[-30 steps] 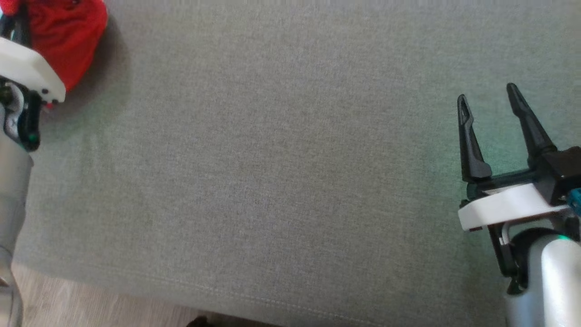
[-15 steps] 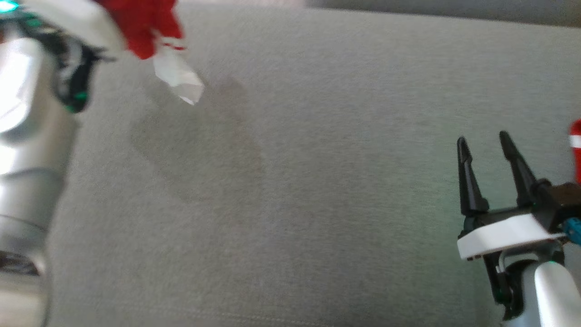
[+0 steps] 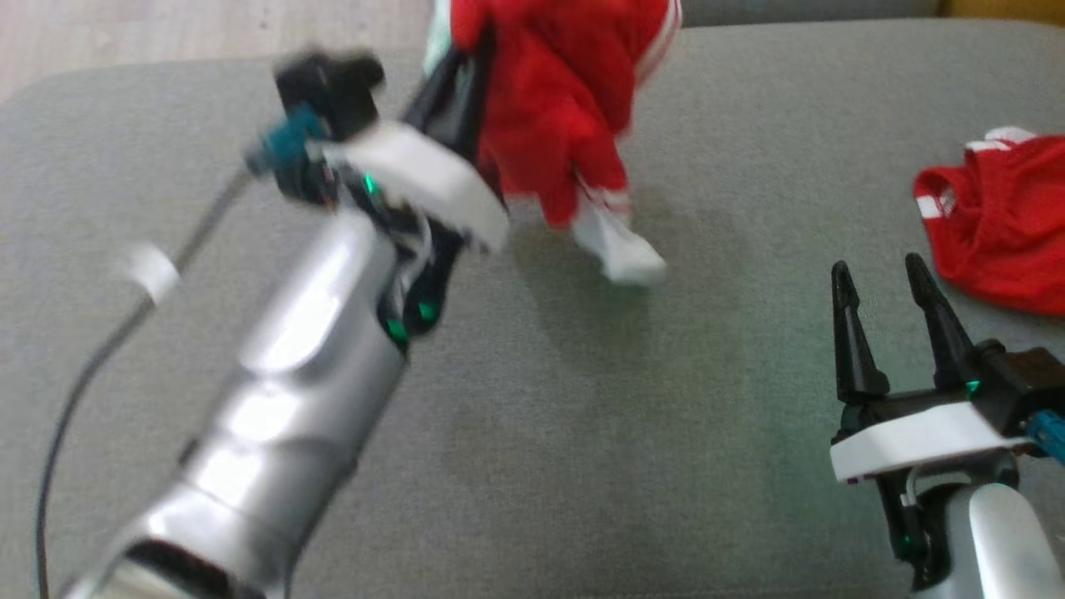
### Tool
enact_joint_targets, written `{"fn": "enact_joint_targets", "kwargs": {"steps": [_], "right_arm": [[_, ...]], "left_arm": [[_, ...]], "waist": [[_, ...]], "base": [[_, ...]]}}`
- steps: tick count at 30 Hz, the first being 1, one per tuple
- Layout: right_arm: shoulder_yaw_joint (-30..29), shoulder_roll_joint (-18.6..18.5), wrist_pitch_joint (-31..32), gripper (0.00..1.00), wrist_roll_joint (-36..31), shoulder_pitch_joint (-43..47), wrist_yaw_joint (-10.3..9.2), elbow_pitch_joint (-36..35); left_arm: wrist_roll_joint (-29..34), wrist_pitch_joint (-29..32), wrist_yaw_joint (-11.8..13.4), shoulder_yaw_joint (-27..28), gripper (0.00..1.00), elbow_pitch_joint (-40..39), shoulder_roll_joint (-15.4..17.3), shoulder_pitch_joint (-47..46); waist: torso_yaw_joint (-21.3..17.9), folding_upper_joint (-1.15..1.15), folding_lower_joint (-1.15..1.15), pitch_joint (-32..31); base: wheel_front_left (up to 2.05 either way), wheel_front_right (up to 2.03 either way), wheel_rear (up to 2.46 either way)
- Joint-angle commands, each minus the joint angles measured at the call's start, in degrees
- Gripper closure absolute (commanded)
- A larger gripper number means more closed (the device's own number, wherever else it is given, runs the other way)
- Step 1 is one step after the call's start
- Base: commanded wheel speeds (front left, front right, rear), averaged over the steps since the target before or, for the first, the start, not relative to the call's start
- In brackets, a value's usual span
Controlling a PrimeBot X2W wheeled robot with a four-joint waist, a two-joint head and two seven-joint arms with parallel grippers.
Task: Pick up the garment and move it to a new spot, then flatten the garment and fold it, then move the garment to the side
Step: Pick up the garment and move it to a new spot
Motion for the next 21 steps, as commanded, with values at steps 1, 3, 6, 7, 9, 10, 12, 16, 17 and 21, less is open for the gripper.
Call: {"fn": "enact_joint_targets", "kwargs": {"steps": [1,3,6,7,9,10,12,16,17,21], "right_arm": [[1.56,-0.26,-0.95,0.00,0.44,-1.10,0.39,-1.56],[1.92,-0.26,-1.34,0.00,0.59,-1.39,0.39,-1.26],[2.27,-0.26,-1.92,0.00,0.72,-1.68,0.39,-0.98],[2.31,-0.26,-2.03,0.00,0.78,-1.64,0.39,-0.94],[2.47,-0.26,-2.20,0.00,0.83,-1.65,0.39,-0.78],[2.51,-0.26,-2.30,0.00,0.87,-1.67,0.39,-0.67],[2.53,-0.26,-2.50,0.00,0.94,-1.66,0.39,-0.46],[2.22,-0.26,-2.84,0.00,0.88,-1.64,0.39,0.31],[2.15,-0.26,-2.85,0.00,0.83,-1.59,0.39,0.52],[1.60,-0.26,-2.94,0.00,0.42,-1.16,0.39,1.25]], "left_arm": [[-0.04,-1.02,0.67,1.03,1.00,-1.57,1.38,-0.20],[-1.07,-2.31,1.36,0.89,1.00,-0.73,0.73,3.58],[0.28,-6.44,3.45,-0.19,1.00,3.14,0.73,9.67],[0.64,-7.32,3.91,-0.44,1.00,4.55,0.88,11.00],[1.37,-8.70,4.64,-0.91,1.00,7.64,1.38,13.11],[1.72,-9.21,4.89,-1.18,1.00,9.04,1.56,13.93],[2.33,-10.27,5.08,-1.53,1.00,11.24,1.87,15.00],[2.47,-12.13,3.50,-1.33,0.00,13.01,1.75,16.11],[2.41,-12.48,3.04,-1.07,0.00,13.03,1.68,16.31],[3.55,-13.22,1.44,-0.86,0.00,12.24,1.87,17.06]], "waist": [[-0.99,0.00,0.00,0.83],[-1.90,0.00,0.00,1.52],[-3.04,0.00,0.00,2.73],[-3.16,0.00,0.00,2.99],[-3.36,0.00,0.00,3.49],[-3.38,0.00,0.00,3.63],[-3.35,0.00,0.00,3.89],[-2.75,0.00,0.00,3.64],[-2.52,0.00,0.00,3.38],[-1.31,0.00,0.00,1.64]], "base": [[0.00,0.00,0.00],[0.00,0.00,0.00],[0.00,0.00,0.00],[0.00,0.00,0.00],[0.00,0.00,0.00],[0.00,0.00,0.00],[0.00,0.00,0.00],[0.00,0.00,0.00],[0.00,0.00,0.00],[0.00,0.00,0.00]]}}
